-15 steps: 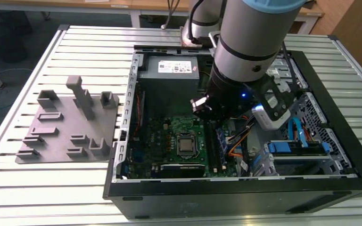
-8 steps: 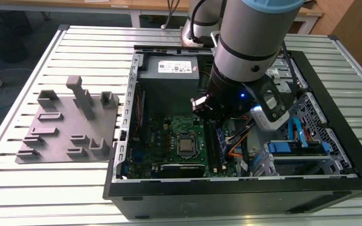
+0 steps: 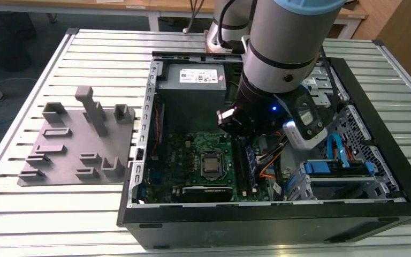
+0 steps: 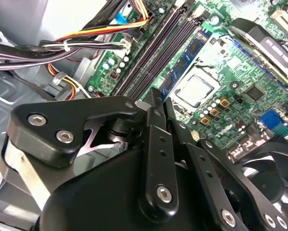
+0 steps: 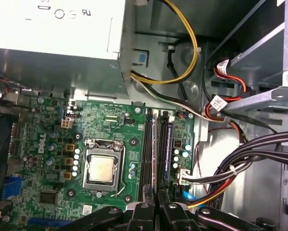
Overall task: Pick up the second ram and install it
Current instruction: 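Insert the second ram into the second slot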
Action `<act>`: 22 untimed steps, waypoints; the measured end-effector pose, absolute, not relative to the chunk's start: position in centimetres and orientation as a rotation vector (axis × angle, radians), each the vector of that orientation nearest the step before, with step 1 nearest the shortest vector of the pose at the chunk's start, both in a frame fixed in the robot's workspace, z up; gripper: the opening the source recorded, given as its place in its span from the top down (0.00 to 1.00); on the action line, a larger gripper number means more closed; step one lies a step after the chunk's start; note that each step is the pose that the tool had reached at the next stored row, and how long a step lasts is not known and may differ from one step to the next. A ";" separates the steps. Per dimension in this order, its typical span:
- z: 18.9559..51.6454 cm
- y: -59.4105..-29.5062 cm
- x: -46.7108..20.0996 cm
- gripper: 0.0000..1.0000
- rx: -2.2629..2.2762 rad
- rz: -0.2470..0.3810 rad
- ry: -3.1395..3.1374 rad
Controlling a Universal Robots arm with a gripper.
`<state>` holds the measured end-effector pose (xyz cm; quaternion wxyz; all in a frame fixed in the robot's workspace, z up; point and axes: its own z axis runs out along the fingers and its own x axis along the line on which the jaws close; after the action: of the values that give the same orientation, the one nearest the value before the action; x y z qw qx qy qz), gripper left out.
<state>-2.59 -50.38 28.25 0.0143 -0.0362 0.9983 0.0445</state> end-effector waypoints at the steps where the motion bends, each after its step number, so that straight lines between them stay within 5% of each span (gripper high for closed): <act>1: 28.2 -50.4 -2.6 0.89 -0.104 0.138 3.108; 22: 28.3 -50.4 -2.6 0.89 0.067 0.136 3.104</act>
<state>-2.60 -50.38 28.25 0.0169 0.0214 0.9987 0.0436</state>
